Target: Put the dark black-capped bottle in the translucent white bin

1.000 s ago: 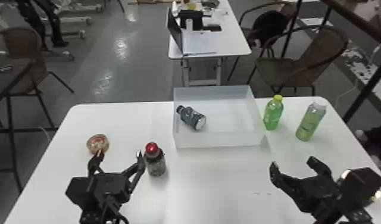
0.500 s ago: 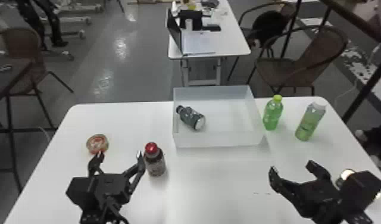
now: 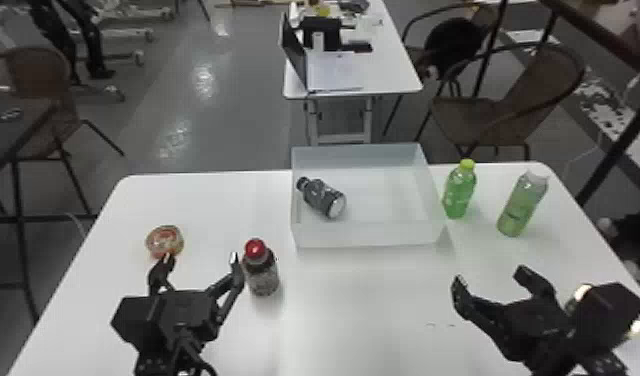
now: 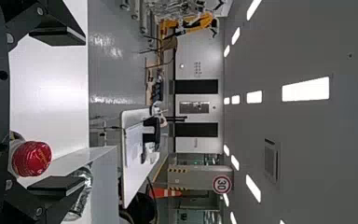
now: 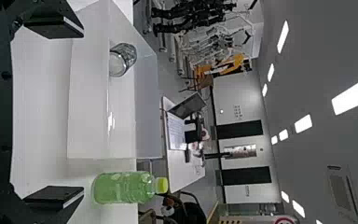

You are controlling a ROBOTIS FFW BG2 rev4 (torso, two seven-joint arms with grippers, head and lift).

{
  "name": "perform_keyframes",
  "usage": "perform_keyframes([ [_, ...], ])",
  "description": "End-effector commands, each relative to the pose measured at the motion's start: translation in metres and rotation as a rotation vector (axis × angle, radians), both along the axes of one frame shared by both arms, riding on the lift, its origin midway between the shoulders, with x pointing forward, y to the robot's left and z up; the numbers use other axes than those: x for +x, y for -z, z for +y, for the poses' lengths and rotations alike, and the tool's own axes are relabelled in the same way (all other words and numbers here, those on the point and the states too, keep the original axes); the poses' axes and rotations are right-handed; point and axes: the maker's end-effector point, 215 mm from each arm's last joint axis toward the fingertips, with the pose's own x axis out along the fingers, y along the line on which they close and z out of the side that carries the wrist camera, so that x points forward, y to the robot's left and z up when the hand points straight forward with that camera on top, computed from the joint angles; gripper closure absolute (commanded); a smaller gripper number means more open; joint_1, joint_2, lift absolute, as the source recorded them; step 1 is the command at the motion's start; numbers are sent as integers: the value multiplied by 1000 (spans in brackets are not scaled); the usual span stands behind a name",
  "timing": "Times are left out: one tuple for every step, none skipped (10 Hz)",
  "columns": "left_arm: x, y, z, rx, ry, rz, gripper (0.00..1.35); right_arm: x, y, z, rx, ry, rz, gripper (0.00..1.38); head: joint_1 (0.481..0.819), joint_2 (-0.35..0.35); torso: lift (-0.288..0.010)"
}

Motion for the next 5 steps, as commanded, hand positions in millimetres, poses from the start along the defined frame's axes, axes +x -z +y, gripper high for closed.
perform_keyframes([
  [0,-2,0,-1,-2,-3,231,0,0,0,1,1,0,108,695,62,-35],
  [0,-2,0,-1,-2,-3,231,1,0,0,1,1,0,108,695,63,-35],
  [0,-2,0,-1,-2,-5,231,1,0,1,5,3,0,108,695,64,-35],
  [0,-2,0,-3,-1,-3,231,1,-1,2,4,3,-3,108,695,64,-35],
  [0,-2,0,-3,-1,-3,231,2,-1,2,4,3,-4,108,695,64,-35],
])
